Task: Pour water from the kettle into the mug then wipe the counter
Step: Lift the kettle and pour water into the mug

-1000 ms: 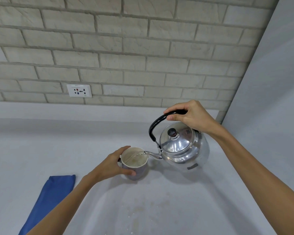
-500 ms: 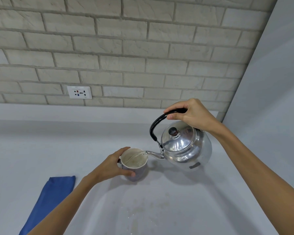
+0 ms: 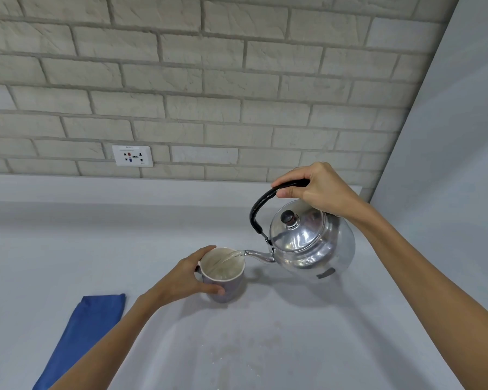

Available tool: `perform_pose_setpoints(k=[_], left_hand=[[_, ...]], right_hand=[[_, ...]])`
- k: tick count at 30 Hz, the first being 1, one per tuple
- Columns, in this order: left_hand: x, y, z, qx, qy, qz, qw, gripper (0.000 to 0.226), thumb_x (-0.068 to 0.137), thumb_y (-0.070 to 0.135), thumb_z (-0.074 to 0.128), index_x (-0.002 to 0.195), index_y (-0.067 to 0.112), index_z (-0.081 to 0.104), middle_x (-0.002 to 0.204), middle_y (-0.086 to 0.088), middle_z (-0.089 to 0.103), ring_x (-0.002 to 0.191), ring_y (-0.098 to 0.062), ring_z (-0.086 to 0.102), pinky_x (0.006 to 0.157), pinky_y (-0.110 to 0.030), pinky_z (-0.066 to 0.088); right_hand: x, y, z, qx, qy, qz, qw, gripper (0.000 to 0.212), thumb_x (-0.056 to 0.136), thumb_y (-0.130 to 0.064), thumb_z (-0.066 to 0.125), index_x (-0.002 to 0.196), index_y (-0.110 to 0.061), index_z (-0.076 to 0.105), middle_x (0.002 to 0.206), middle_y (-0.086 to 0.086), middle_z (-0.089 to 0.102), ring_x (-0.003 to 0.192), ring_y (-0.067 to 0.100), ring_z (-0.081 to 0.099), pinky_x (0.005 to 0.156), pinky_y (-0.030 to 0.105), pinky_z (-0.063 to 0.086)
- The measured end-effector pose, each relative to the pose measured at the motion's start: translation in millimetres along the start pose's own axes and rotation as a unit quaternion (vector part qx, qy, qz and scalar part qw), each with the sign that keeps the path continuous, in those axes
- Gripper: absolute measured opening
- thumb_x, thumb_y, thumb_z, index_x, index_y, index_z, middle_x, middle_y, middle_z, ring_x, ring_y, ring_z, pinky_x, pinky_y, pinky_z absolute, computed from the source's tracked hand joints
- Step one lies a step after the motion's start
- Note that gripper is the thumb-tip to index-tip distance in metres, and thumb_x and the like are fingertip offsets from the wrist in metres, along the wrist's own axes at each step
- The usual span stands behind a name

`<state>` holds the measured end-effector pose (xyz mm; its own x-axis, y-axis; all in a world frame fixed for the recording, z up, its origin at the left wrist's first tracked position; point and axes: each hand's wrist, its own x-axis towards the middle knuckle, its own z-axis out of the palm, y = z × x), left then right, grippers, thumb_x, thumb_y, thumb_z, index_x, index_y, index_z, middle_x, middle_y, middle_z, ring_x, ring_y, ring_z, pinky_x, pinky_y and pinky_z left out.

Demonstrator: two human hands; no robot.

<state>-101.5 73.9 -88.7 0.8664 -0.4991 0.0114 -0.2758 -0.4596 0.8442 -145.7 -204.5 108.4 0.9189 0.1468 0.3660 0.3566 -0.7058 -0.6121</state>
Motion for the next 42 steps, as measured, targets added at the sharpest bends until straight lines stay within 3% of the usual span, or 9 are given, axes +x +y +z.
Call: perform_pose_setpoints(k=[4, 9, 13, 17, 21, 25, 31, 37, 42], left_hand=[[1, -1, 1, -0.005, 0.003, 0.002, 1.000, 0.088, 0.046, 0.051, 0.090, 0.120, 0.055, 0.042, 0.119, 0.030, 0.056, 0.110, 0.009, 0.052, 0.086, -0.011, 0.044], [1, -1, 1, -0.007, 0.003, 0.004, 1.000, 0.094, 0.046, 0.050, 0.090, 0.127, 0.046, 0.043, 0.123, 0.025, 0.056, 0.112, 0.006, 0.052, 0.089, -0.014, 0.043], [1, -3, 2, -0.006, 0.004, 0.006, 1.000, 0.093, 0.047, 0.050, 0.090, 0.128, 0.044, 0.043, 0.123, 0.024, 0.056, 0.113, 0.004, 0.052, 0.090, -0.014, 0.043], [0, -2, 2, -0.010, 0.005, 0.005, 1.000, 0.089, 0.047, 0.051, 0.089, 0.121, 0.054, 0.041, 0.122, 0.026, 0.055, 0.112, 0.008, 0.052, 0.088, -0.011, 0.042], [1, -3, 2, -0.009, 0.005, 0.007, 1.000, 0.092, 0.047, 0.050, 0.089, 0.126, 0.047, 0.043, 0.124, 0.025, 0.055, 0.113, 0.006, 0.051, 0.090, -0.014, 0.042], [1, -4, 2, -0.008, 0.006, 0.005, 1.000, 0.094, 0.047, 0.051, 0.089, 0.128, 0.046, 0.042, 0.124, 0.025, 0.055, 0.113, 0.006, 0.051, 0.090, -0.014, 0.042], [1, -3, 2, 0.000, 0.008, 0.004, 1.000, 0.086, 0.046, 0.051, 0.090, 0.117, 0.059, 0.041, 0.121, 0.028, 0.056, 0.111, 0.008, 0.052, 0.087, -0.013, 0.044], [0, -1, 1, -0.001, 0.004, 0.002, 1.000, 0.082, 0.048, 0.048, 0.090, 0.112, 0.063, 0.041, 0.118, 0.032, 0.055, 0.109, 0.011, 0.052, 0.081, -0.002, 0.043], [0, -1, 1, -0.004, 0.003, -0.003, 1.000, 0.085, 0.048, 0.049, 0.090, 0.117, 0.058, 0.040, 0.120, 0.029, 0.055, 0.109, 0.010, 0.052, 0.083, -0.008, 0.044]], right_hand=[[1, -2, -1, -0.015, 0.000, -0.005, 1.000, 0.018, 0.075, -0.021, 0.079, 0.093, -0.022, 0.077, 0.092, -0.005, 0.076, 0.092, 0.007, 0.067, 0.086, 0.020, 0.049], [2, -5, -3, -0.025, -0.013, -0.022, 0.999, 0.019, 0.075, -0.017, 0.078, 0.095, -0.018, 0.076, 0.087, -0.012, 0.072, 0.085, -0.014, 0.062, 0.079, 0.001, 0.042], [4, -5, -4, -0.034, -0.014, -0.027, 0.999, 0.019, 0.075, -0.016, 0.078, 0.094, -0.018, 0.077, 0.081, -0.020, 0.068, 0.080, -0.017, 0.060, 0.076, -0.001, 0.039], [6, -6, -4, -0.044, -0.010, -0.034, 0.998, 0.019, 0.075, -0.015, 0.078, 0.094, -0.018, 0.077, 0.080, -0.014, 0.071, 0.079, -0.011, 0.062, 0.074, 0.001, 0.041], [7, -8, -4, -0.052, -0.017, -0.037, 0.998, 0.020, 0.075, -0.016, 0.078, 0.096, -0.018, 0.076, 0.090, -0.003, 0.075, 0.088, 0.002, 0.066, 0.083, 0.010, 0.047], [9, -10, -4, -0.056, -0.025, -0.038, 0.997, 0.020, 0.076, -0.016, 0.077, 0.096, -0.018, 0.076, 0.091, -0.004, 0.074, 0.089, 0.002, 0.066, 0.083, 0.009, 0.046], [12, -13, -4, -0.063, -0.030, -0.040, 0.997, 0.020, 0.076, -0.016, 0.077, 0.097, -0.017, 0.076, 0.088, -0.008, 0.071, 0.086, -0.003, 0.063, 0.081, 0.008, 0.042], [15, -14, -3, -0.073, -0.038, -0.046, 0.996, 0.020, 0.077, -0.016, 0.077, 0.098, -0.018, 0.076, 0.082, -0.016, 0.067, 0.083, -0.008, 0.061, 0.078, 0.006, 0.042], [16, -13, -1, -0.072, -0.046, -0.053, 0.995, 0.021, 0.078, -0.016, 0.076, 0.099, -0.017, 0.075, 0.089, -0.007, 0.071, 0.087, -0.002, 0.063, 0.080, 0.006, 0.043]])
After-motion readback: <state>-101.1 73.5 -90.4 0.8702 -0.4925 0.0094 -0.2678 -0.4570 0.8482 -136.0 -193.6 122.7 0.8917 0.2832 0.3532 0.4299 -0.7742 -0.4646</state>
